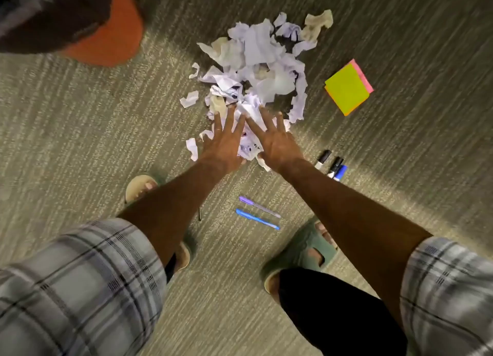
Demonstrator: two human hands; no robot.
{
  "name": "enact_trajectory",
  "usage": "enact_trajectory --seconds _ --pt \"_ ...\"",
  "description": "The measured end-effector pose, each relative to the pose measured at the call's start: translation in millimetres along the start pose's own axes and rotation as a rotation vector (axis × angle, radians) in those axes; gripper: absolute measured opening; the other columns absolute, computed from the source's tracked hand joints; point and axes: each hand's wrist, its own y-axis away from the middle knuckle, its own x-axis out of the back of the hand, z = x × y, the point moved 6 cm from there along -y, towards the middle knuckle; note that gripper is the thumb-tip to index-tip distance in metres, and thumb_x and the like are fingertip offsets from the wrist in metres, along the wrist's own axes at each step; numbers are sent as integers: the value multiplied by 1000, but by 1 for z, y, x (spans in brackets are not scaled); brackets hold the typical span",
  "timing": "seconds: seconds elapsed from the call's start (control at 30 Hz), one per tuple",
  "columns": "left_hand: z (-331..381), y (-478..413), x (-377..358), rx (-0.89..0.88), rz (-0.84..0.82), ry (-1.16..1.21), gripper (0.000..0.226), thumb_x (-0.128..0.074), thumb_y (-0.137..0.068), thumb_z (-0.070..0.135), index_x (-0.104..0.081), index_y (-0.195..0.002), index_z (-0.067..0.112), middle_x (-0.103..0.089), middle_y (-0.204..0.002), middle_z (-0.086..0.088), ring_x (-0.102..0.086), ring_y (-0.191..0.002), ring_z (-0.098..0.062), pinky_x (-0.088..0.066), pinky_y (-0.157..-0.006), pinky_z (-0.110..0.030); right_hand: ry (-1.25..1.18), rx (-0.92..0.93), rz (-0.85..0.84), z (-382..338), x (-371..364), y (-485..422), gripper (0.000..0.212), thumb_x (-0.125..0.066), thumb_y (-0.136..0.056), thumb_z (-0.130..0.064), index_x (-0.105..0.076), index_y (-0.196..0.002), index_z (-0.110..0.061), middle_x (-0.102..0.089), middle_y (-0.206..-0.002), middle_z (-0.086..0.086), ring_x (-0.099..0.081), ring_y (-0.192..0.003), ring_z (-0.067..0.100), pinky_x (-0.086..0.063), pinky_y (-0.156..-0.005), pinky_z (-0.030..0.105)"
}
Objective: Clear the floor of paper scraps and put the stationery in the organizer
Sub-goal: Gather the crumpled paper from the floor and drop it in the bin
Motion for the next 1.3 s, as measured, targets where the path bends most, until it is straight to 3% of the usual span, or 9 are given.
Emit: enact_trajectory --seconds 0.1,0.23,0.37,0.5,0.6,0.7,0.93,1.17,1.3 --pt "-4 -19 -11 -2 68 -27 110 -77 -86 28 3 -160 24 19 -167 0 1 -156 -40 -44 -110 -58 31 -3 18 4 -14 -17 107 -73 -87 -21 8 -155 -35 18 -165 5 -7 -150 47 -53 -96 57" --pt "-8 -27 -11 -28 194 -77 96 -73 -85 1 -16 -158 30 9 -168 4 -21 -151 -37 -57 -93 -52 71 -23 115 3 -19 -28 100 -62 -83 8 -6 -155 -34 0 -165 9 -30 -142 42 -60 -84 48" --pt "-10 -18 5 -82 204 50 63 -57 -92 -4 -44 -143 30 -15 -166 6 -30 -149 -23 -50 -104 -49 -70 -28 191 4 -7 -19 61 -54 -87 14 -43 -137 -20 -30 -153 13 -51 -123 35 -61 -82 44" --pt "-2 3 34 -74 231 87 60 -52 -91 -11 -53 -141 22 -30 -163 -1 -48 -138 -30 -50 -107 -46 -134 -49 278 1 23 1 35 -55 -93 6 -59 -123 -11 -53 -132 13 -67 -97 26 -61 -77 33" --pt "5 24 64 -68 287 139 54 -52 -93 -10 -56 -140 17 -41 -157 -7 -48 -138 -30 -47 -110 -43 -192 -88 298 -3 54 17 33 -59 -88 10 -65 -114 -10 -59 -128 12 -70 -88 23 -55 -68 24" --pt "15 49 97 -68 317 190 55 -51 -94 -13 -55 -142 14 -48 -152 -10 -47 -139 -29 -45 -113 -40 -202 -108 285 -9 90 37 33 -57 -89 9 -64 -115 -11 -56 -130 9 -68 -90 24 -51 -67 25" --pt "23 117 183 -66 359 326 53 -46 -96 -10 -57 -141 17 -59 -143 -3 -60 -126 -18 -51 -106 -32 -210 -100 296 -44 187 85 33 -52 -91 9 -63 -115 -11 -55 -123 7 -67 -91 27 -57 -77 39" --pt "1 185 274 -54 494 460 49 -47 -95 -7 -60 -138 13 -63 -137 -8 -60 -124 -22 -49 -108 -34 -207 -43 351 -103 288 110 36 -49 -88 9 -64 -113 -13 -54 -126 5 -66 -90 26 -54 -73 34" --pt "-24 215 321 -46 602 505 44 -56 -93 -8 -65 -130 12 -69 -127 -7 -64 -115 -21 -50 -102 -31 -213 -14 366 -141 342 112 38 -48 -88 8 -63 -116 -13 -53 -130 6 -66 -98 27 -55 -82 35"
